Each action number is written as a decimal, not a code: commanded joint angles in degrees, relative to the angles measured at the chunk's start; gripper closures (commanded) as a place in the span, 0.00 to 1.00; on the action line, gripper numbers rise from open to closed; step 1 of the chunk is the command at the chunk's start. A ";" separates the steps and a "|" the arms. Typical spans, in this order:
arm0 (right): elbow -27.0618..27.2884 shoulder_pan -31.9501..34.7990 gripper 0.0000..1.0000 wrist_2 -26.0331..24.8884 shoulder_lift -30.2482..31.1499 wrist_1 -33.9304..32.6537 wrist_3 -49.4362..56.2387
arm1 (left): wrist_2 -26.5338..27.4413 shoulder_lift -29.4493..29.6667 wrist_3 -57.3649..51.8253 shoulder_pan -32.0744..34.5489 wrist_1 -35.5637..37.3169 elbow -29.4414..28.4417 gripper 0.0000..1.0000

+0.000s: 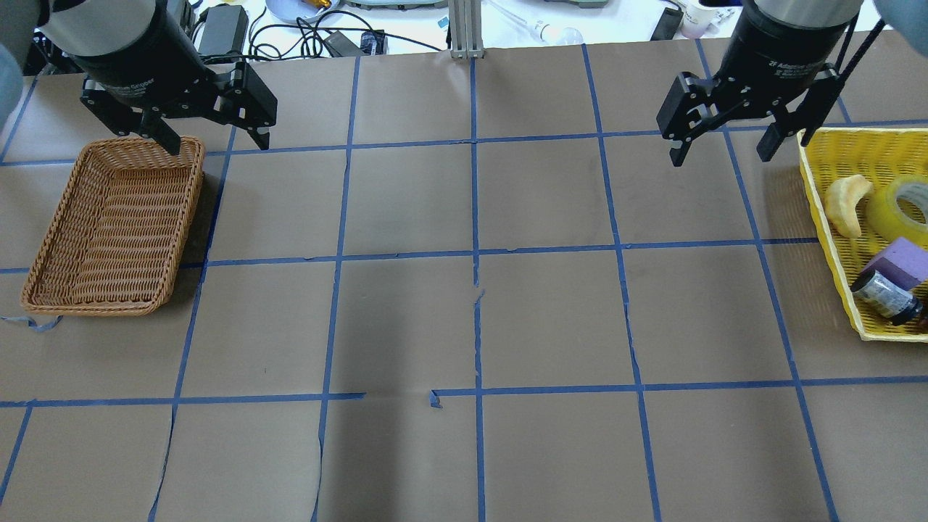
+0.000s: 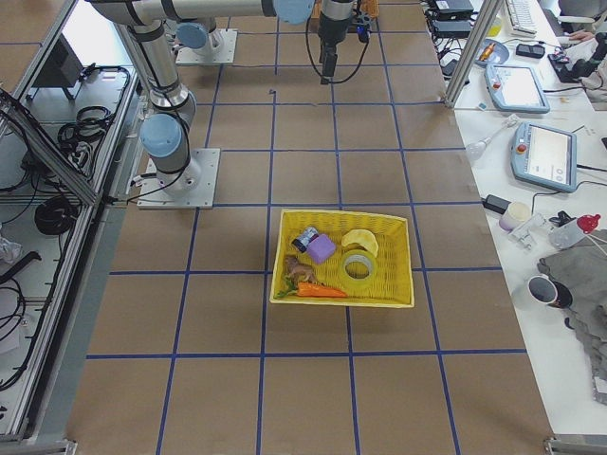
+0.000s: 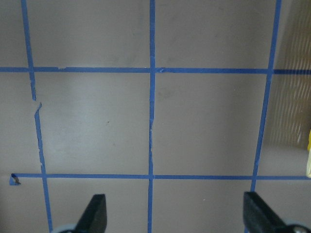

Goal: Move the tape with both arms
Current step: 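Reach the right gripper down into the yellow tray toward the tape roll, then grasp the yellow tape roll with the right gripper and lift it, then carry the tape roll to the table center and release it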

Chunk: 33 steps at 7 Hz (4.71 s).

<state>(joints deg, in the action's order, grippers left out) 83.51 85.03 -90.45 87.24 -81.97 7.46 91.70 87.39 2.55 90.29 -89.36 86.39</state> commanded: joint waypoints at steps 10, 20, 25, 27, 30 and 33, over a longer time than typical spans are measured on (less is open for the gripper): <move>6.74 -32.12 0.00 -5.61 -29.14 -38.70 25.06 | -0.21 0.06 0.00 -0.29 0.07 0.00 0.00; 6.93 -29.24 1.00 -9.31 -17.58 -31.02 24.27 | -0.30 0.15 0.00 -0.29 0.07 -0.09 0.00; 6.84 13.24 1.00 0.56 -14.70 -24.88 -35.11 | -0.30 0.32 0.00 -0.29 0.16 -0.09 0.00; 6.23 19.36 1.00 4.40 -23.65 -40.06 -44.19 | -0.30 0.32 0.00 -0.38 0.24 -0.09 0.00; -8.24 22.80 1.00 5.81 -37.18 -41.34 -52.44 | -0.30 0.24 0.00 -0.20 0.16 -0.09 0.00; -10.48 25.00 0.51 8.35 -39.25 -40.65 -54.91 | -0.29 0.59 -0.09 -0.12 0.42 -0.09 0.00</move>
<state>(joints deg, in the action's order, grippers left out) 73.51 109.12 -83.12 48.35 -123.07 -46.23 91.61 87.69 2.49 90.05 -89.17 86.31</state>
